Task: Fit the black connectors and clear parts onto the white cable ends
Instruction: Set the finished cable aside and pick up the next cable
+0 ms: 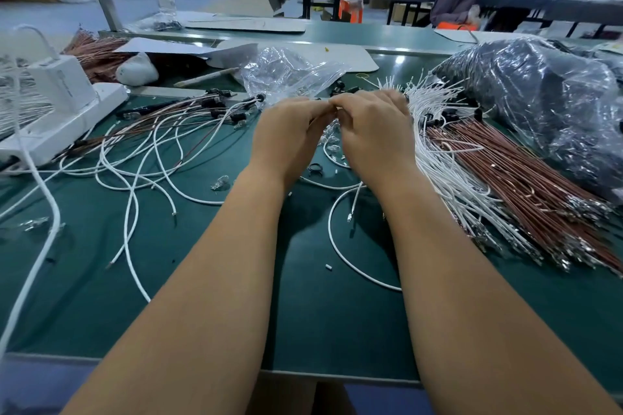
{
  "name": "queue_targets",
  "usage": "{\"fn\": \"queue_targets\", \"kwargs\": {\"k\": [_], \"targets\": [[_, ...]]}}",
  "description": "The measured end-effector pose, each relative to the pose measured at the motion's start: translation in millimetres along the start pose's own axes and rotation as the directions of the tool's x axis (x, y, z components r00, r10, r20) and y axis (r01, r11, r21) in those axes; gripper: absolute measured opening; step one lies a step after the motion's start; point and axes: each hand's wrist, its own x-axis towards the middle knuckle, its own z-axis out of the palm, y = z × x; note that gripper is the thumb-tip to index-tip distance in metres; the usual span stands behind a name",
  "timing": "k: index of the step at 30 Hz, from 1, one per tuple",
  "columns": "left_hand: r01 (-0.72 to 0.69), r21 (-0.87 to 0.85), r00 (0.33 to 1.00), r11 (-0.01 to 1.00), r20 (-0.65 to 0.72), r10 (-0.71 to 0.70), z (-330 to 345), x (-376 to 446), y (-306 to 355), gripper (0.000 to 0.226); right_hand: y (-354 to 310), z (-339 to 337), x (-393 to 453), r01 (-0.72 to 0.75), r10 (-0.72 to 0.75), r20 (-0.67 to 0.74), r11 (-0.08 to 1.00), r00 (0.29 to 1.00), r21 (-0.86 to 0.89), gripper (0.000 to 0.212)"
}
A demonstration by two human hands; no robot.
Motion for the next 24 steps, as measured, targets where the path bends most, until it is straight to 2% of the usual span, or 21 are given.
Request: {"fn": "queue_targets", "kwargs": {"k": [3, 8, 12, 14, 16, 18, 20, 22, 24], "targets": [[0.023, 0.001, 1.000, 1.000, -0.011, -0.023, 0, 1, -4, 0.022, 2, 0, 0, -0.035, 0.033, 0.015, 0.993, 0.999, 0.115, 0.023], [0.121, 0.042, 0.992, 0.992, -0.050, -0.119, 1, 3, -7, 0.023, 7, 2, 1, -0.167, 0.166, -0.089, 0.986, 0.982, -0.002, 0.019], [0.160, -0.013, 0.981, 0.987, -0.105, -0.160, 0, 2, -3, 0.015, 11, 2, 2, -0.270, 0.271, -0.074, 0.963, 0.960, 0.025, 0.016], [0.169, -0.019, 0.978, 0.985, -0.120, -0.170, 0, 2, -3, 0.013, 12, 0, 5, -0.315, 0.326, -0.062, 0.938, 0.943, 0.145, 0.015], [0.193, -0.011, 0.974, 0.981, -0.122, -0.193, 0, 2, -7, 0.015, 15, -4, 9, -0.397, 0.441, -0.049, 0.847, 0.896, 0.354, 0.016], [0.245, -0.011, 0.963, 0.969, -0.114, -0.245, 0, 2, -10, 0.018, 21, -6, 12, -0.473, 0.541, 0.005, 0.730, 0.841, 0.493, 0.017], [0.293, 0.014, 0.953, 0.956, -0.083, -0.291, 2, 2, -11, 0.020, 24, -3, 11, -0.524, 0.542, 0.127, 0.686, 0.831, 0.505, 0.018], [0.315, 0.048, 0.949, 0.948, -0.020, -0.314, 4, 2, -10, 0.019, 22, 4, 9, -0.581, 0.501, 0.297, 0.674, 0.813, 0.456, 0.019], [0.326, 0.062, 0.944, 0.943, 0.039, -0.329, 6, 2, -10, 0.016, 19, 10, 10, -0.589, 0.441, 0.425, 0.737, 0.791, 0.331, 0.019]]}}
